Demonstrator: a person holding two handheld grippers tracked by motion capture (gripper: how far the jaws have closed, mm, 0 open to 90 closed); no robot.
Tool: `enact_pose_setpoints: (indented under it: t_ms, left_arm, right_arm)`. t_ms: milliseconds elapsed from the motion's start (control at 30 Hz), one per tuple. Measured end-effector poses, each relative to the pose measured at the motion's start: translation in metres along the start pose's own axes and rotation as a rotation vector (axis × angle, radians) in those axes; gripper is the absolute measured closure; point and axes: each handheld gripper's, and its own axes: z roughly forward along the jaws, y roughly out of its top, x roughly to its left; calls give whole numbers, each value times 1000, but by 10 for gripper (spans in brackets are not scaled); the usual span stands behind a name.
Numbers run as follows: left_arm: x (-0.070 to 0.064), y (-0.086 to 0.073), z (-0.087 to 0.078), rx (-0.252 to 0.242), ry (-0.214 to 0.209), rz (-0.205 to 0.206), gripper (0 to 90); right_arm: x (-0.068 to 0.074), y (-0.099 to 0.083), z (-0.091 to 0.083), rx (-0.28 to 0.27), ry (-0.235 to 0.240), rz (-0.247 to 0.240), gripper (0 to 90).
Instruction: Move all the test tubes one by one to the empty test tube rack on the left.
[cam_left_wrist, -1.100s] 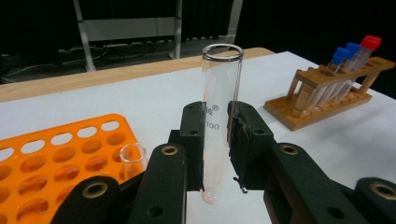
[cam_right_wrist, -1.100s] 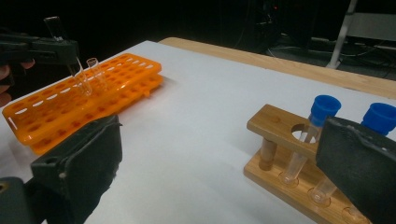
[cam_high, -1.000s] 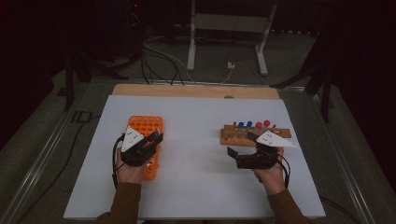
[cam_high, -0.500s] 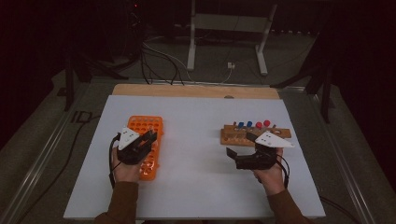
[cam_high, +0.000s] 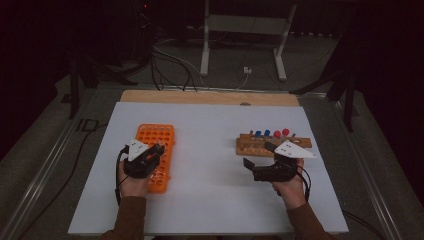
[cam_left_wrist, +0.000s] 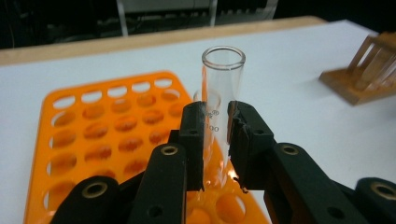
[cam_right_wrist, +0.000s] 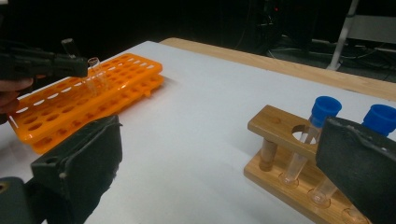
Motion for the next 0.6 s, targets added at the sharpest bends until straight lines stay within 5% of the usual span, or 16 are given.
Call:
enact_pose_setpoints:
  t_ms: [233,600]
  left_arm:
    - [-4,-2,9,105,17,12,766]
    - [-8,-3,14,166,46,31,772]
  right_arm:
    - [0,-1,0,7,0,2,7]
    - [1,-2,2,17,3,-3,8]
